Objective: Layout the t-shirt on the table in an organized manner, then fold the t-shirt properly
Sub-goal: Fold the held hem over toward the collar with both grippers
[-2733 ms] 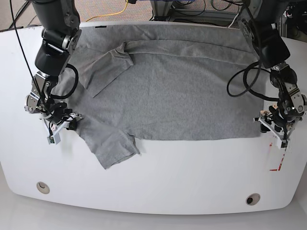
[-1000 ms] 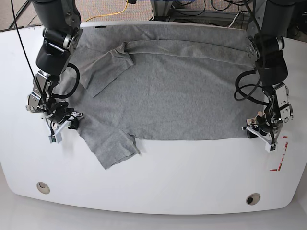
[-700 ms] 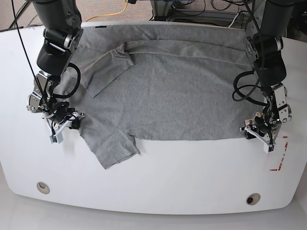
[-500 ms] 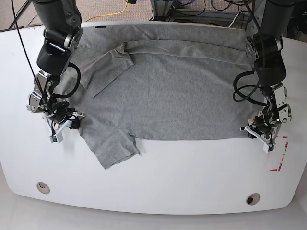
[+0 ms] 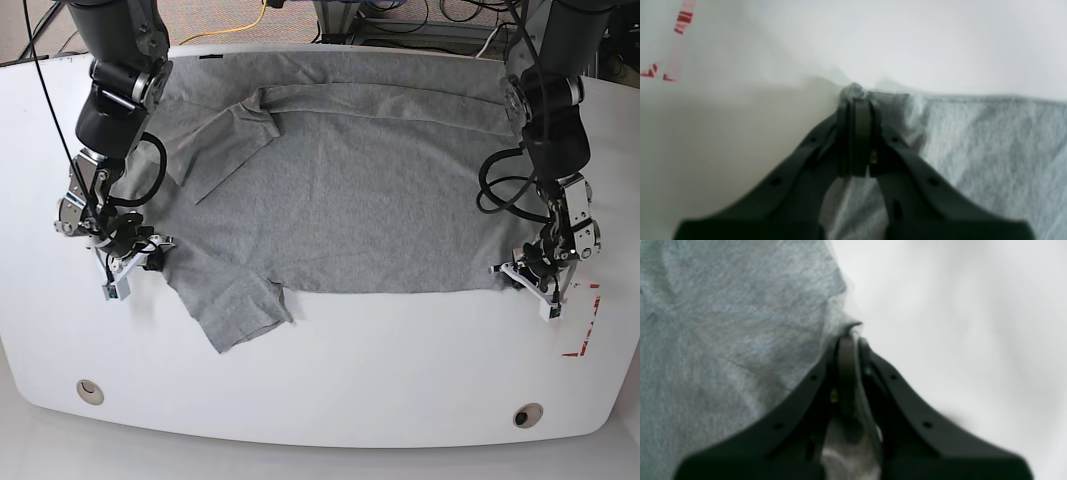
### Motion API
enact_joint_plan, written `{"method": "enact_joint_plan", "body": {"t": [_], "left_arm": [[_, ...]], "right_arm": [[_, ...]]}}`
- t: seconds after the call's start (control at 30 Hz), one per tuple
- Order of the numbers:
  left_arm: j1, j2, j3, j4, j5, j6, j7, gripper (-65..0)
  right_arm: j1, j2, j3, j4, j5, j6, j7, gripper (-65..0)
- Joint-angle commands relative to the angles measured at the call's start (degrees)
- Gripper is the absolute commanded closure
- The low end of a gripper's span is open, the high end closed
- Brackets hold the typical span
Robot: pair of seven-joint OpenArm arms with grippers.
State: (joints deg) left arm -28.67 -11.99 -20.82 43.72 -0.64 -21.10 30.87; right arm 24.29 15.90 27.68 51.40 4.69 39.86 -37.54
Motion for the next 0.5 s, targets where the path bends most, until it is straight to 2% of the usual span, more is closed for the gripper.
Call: {"method": "enact_joint_plan", "body": {"t": [0.0,0.47], "left_arm": [[-1.5,-0.6,0.1,4.4,-0.3,-2.3,0.6,0.0],[-1.1,-0.6,-0.3,15.8,-0.4,-9.4,9.5,0.0]], "right_arm": [[1.9,1.1,0.1,1.9,1.1,0.1,1.1,0.0],[-0.3,0.7,0.4,17.9,1.1,0.1,-6.9,0.0]]}}
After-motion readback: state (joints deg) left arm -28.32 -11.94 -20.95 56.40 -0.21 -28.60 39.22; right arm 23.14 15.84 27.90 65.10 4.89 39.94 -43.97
